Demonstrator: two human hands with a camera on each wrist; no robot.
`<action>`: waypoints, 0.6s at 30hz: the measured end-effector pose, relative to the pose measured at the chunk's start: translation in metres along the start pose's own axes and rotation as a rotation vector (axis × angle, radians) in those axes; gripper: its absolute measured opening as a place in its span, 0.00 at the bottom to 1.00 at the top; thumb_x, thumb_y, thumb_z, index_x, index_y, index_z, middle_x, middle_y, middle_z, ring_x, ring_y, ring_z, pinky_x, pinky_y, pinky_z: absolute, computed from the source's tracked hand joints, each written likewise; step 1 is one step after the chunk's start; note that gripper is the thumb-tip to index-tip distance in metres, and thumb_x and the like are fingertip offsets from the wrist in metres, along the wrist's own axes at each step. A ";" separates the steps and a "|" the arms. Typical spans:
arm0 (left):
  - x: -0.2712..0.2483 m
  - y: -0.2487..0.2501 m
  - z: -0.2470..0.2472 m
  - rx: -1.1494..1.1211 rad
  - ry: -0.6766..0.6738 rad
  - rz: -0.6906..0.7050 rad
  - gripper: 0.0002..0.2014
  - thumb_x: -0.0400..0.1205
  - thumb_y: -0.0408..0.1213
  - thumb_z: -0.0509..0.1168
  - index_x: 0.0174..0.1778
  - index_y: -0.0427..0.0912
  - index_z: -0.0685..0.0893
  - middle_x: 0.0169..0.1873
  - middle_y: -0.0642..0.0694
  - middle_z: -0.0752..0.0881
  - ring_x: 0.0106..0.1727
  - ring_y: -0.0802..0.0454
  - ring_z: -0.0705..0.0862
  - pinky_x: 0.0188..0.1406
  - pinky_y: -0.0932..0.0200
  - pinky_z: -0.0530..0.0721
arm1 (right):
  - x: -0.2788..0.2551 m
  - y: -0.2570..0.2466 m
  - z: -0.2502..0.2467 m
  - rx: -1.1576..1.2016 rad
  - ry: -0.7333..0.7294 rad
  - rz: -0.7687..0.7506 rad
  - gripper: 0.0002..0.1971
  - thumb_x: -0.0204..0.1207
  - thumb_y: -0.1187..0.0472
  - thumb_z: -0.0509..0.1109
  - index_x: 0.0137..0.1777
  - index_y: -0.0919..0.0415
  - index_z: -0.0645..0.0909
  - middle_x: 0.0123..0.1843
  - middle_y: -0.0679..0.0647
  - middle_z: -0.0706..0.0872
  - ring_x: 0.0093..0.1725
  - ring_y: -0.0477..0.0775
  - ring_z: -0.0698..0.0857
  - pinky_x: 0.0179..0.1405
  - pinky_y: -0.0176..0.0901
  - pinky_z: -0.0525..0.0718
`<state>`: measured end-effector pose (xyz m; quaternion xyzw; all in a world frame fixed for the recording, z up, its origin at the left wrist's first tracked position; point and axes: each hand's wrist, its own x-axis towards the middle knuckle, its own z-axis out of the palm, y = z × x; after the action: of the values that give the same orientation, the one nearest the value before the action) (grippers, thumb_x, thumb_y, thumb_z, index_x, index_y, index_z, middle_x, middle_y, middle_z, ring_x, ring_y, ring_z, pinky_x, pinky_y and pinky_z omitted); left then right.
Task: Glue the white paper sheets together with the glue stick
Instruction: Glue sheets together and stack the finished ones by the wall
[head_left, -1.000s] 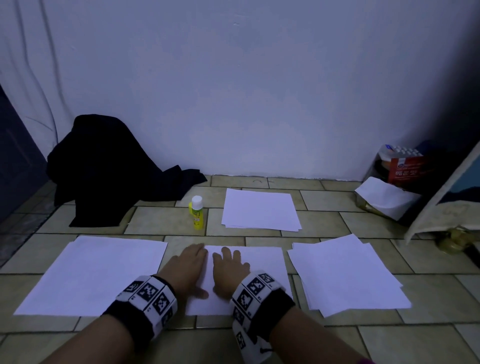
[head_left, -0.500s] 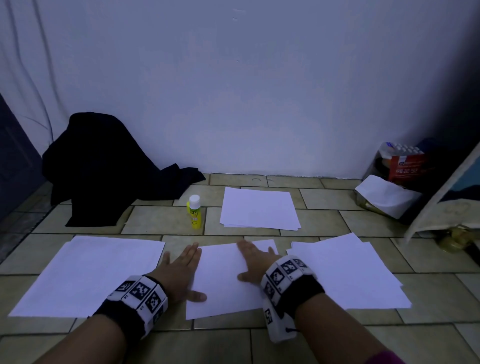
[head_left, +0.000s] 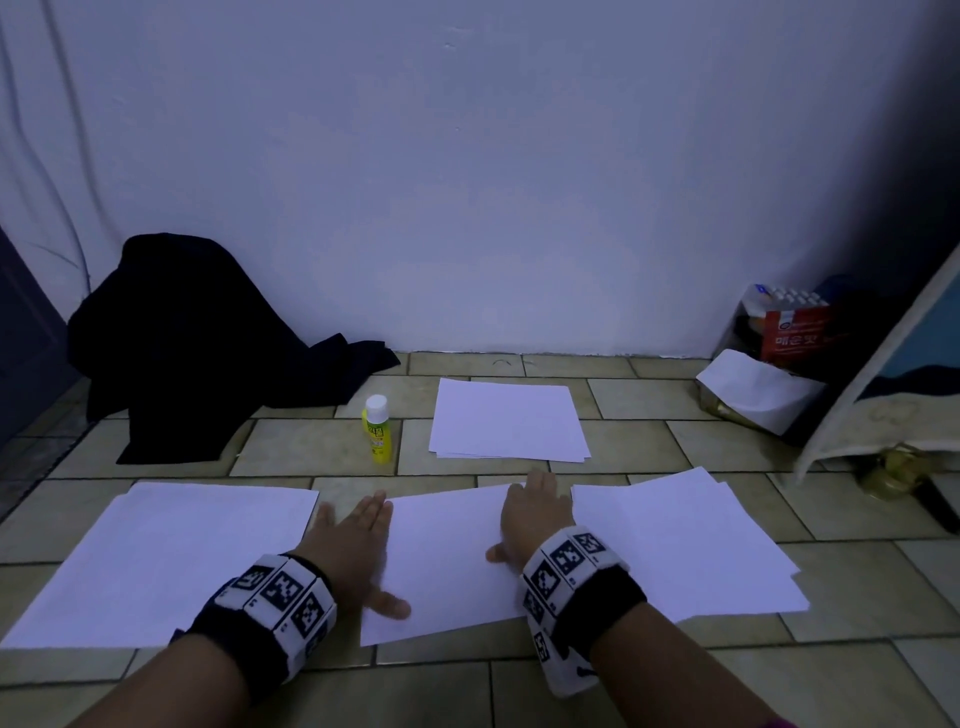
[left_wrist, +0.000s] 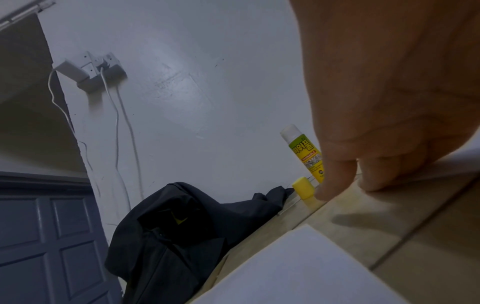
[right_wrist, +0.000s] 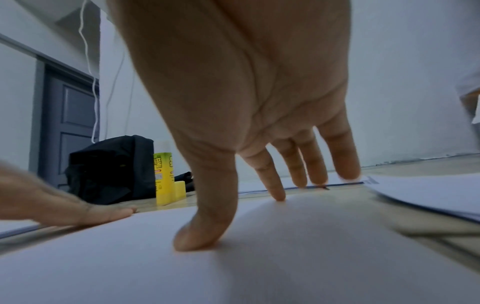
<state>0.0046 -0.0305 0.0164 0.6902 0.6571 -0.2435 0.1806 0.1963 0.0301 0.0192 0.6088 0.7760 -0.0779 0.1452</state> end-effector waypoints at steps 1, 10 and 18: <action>0.000 0.002 -0.003 -0.002 0.024 -0.024 0.57 0.74 0.72 0.59 0.85 0.37 0.40 0.85 0.41 0.41 0.86 0.49 0.44 0.80 0.35 0.38 | -0.003 -0.001 0.001 -0.018 0.001 -0.008 0.33 0.74 0.43 0.71 0.70 0.65 0.69 0.71 0.60 0.65 0.72 0.59 0.65 0.65 0.51 0.72; 0.001 0.039 -0.003 -0.099 0.166 0.172 0.46 0.83 0.59 0.60 0.85 0.40 0.41 0.85 0.44 0.38 0.85 0.49 0.41 0.83 0.43 0.47 | -0.008 -0.020 0.012 0.046 -0.031 0.054 0.17 0.83 0.64 0.55 0.71 0.66 0.70 0.73 0.63 0.64 0.74 0.63 0.64 0.67 0.54 0.71; -0.011 0.047 -0.009 0.087 0.290 0.080 0.21 0.86 0.50 0.56 0.68 0.40 0.76 0.66 0.41 0.80 0.66 0.44 0.79 0.61 0.53 0.77 | -0.004 -0.052 0.021 0.201 -0.109 0.059 0.45 0.78 0.40 0.65 0.84 0.62 0.46 0.86 0.58 0.46 0.82 0.63 0.50 0.74 0.60 0.63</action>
<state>0.0518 -0.0380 0.0266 0.7508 0.6372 -0.1622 0.0632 0.1499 0.0078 -0.0023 0.6377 0.7371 -0.1840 0.1273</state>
